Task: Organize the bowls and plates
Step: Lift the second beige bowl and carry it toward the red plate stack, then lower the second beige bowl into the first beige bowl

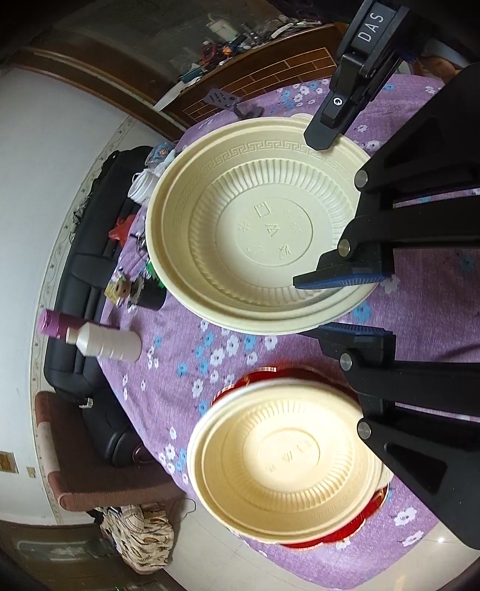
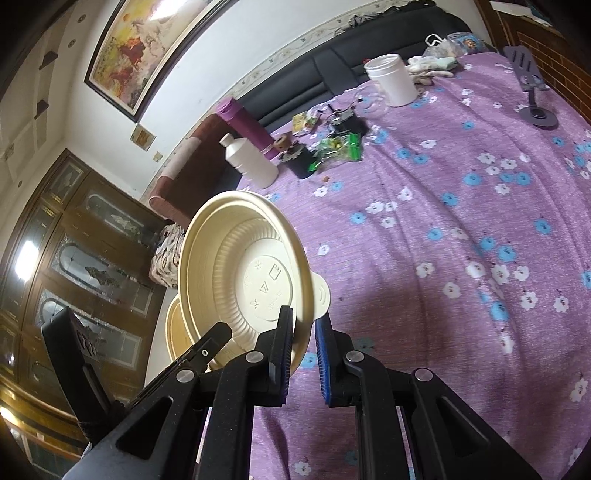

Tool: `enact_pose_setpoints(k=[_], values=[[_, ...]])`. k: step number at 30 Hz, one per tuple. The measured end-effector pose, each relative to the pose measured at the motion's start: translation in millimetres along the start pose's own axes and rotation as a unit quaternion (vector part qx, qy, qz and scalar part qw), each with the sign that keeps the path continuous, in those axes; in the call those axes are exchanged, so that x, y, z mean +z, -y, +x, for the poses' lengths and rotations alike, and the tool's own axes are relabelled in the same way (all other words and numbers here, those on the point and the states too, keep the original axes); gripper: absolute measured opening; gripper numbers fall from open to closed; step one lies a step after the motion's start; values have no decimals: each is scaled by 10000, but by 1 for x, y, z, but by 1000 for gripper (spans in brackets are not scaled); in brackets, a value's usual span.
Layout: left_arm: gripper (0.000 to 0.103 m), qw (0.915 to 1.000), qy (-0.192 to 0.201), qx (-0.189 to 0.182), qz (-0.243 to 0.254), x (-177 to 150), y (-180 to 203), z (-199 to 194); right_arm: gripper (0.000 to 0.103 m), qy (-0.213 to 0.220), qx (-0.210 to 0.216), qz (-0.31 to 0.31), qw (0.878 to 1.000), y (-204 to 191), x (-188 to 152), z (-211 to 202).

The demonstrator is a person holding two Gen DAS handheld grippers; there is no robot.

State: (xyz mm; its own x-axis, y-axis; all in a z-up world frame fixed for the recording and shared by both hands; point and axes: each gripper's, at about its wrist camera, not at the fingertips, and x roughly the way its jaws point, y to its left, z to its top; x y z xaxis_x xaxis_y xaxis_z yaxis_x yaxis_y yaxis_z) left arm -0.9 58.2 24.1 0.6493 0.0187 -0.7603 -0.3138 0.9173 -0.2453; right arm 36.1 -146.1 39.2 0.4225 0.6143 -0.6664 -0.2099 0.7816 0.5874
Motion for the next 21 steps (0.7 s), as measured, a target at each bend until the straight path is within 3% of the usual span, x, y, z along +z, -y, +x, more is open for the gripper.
enact_pose_setpoints(k=[14,21], values=[[15,9972,380,316,-559,0,-74,-36,11,-404,510,-607,9960,-72,-15,38],[16,9934,374,577,-919,-6,-115,-40,11,-740,673,-883,9911,-105,-29,68]])
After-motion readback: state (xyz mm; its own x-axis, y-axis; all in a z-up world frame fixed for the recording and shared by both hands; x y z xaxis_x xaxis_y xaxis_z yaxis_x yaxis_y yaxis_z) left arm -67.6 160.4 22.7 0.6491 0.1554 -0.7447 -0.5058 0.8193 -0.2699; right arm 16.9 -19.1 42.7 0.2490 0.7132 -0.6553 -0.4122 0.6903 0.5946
